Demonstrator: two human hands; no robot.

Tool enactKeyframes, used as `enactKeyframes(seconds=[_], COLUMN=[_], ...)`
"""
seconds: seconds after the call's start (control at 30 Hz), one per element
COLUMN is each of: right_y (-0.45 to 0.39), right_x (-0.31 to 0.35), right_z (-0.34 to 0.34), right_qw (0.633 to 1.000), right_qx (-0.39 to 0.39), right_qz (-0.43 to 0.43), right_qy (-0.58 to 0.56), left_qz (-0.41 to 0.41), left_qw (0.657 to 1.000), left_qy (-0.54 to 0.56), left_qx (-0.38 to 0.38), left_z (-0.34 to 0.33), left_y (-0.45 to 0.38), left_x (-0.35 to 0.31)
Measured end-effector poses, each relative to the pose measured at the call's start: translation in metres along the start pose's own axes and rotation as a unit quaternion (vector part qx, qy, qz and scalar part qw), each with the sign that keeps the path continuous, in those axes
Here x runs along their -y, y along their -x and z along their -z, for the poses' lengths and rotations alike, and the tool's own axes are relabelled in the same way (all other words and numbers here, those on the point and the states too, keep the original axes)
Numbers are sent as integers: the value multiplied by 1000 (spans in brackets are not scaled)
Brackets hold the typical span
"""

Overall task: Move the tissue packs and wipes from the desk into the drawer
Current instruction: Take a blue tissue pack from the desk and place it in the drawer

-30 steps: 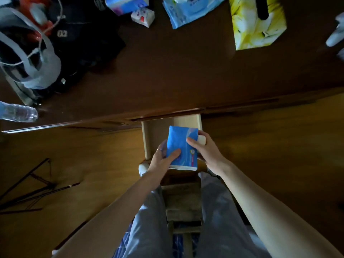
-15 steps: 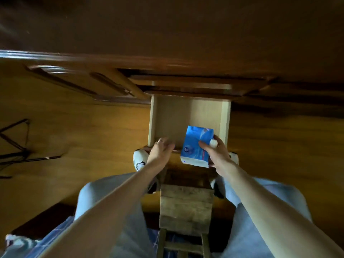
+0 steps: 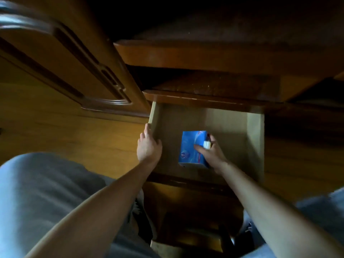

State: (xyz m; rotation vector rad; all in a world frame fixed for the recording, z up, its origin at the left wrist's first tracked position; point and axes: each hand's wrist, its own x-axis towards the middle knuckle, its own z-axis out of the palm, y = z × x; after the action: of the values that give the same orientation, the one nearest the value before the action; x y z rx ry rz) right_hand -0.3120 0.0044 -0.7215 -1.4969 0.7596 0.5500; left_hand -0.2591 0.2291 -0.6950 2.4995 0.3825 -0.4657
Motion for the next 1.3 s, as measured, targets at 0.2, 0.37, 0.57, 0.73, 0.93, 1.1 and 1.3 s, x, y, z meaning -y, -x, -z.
enactKeyframes(seconds=[0.2,0.37,0.57,0.73,0.93,1.1,1.3], right_y=[-8,48,43,20,-5,-24,-26], right_x=[-35,-8,0,-27,-40,-31,-31], right_z=[-25,-21,-27,-49,-67,-89,-121], right_qw=[995,988,994,997,991,990,986], right_qx=[-44,-29,-51,-7,38,82,88], right_qz=[86,126,81,60,41,11,-24], right_qy=[38,86,54,39,125,112,137], left_qz=[-36,-9,-35,1,77,86,64], left_qw=[999,996,997,1000,983,974,985], left_qy=[-20,-19,-42,17,162,204,156], left_qx=[-20,85,57,-3,33,52,41], left_z=[-9,33,34,37,26,25,23], left_y=[3,13,27,13,10,4,2], left_x=[36,36,46,55,83,90,93])
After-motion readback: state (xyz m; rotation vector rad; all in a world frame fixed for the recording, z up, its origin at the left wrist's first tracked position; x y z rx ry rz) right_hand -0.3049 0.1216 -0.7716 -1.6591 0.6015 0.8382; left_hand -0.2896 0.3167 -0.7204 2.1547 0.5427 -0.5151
